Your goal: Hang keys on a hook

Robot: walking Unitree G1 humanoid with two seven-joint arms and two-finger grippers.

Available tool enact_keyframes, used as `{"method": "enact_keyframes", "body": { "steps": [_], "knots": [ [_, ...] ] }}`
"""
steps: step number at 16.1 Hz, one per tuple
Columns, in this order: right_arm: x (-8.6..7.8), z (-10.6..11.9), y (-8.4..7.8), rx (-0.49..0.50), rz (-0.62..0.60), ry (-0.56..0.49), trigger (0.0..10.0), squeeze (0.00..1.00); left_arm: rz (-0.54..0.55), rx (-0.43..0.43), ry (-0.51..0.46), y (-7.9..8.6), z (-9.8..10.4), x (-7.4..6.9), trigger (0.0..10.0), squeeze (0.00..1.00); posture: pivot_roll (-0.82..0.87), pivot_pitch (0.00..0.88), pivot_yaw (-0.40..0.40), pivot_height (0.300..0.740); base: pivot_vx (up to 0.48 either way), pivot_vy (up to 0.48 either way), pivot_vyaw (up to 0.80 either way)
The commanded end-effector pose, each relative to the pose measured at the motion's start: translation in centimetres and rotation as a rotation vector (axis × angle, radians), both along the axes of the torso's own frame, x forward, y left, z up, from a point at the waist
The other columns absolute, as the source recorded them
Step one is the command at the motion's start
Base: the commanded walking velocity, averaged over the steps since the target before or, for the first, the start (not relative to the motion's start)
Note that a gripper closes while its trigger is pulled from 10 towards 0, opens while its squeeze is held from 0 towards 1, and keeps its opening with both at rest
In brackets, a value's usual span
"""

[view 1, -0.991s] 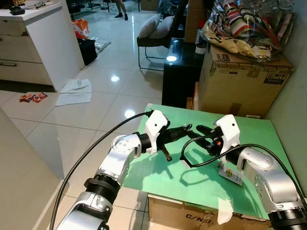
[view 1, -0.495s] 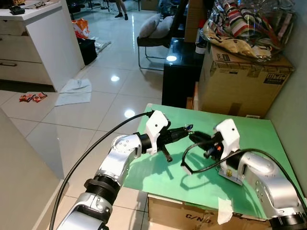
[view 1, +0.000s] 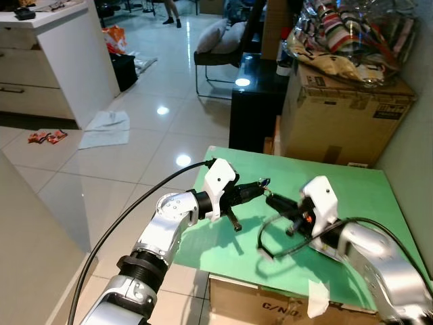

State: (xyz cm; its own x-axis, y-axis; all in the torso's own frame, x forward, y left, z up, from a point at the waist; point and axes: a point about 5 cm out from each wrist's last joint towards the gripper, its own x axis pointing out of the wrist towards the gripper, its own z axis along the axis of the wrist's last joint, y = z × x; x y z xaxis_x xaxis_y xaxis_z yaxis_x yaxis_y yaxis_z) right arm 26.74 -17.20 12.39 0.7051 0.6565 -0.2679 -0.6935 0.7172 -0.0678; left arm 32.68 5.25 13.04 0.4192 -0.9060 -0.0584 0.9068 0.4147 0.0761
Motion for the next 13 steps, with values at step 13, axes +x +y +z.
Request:
{"method": "enact_keyframes", "body": {
  "steps": [13],
  "knots": [
    [-1.1,0.6,-2.5,0.045,-0.041,0.007,10.0,1.00,-0.035,0.010,-0.006,-0.2,0.2,-0.3,0.0,0.00,-0.27,0.030,0.032,0.740,0.000,0.000,0.00]
  ]
}}
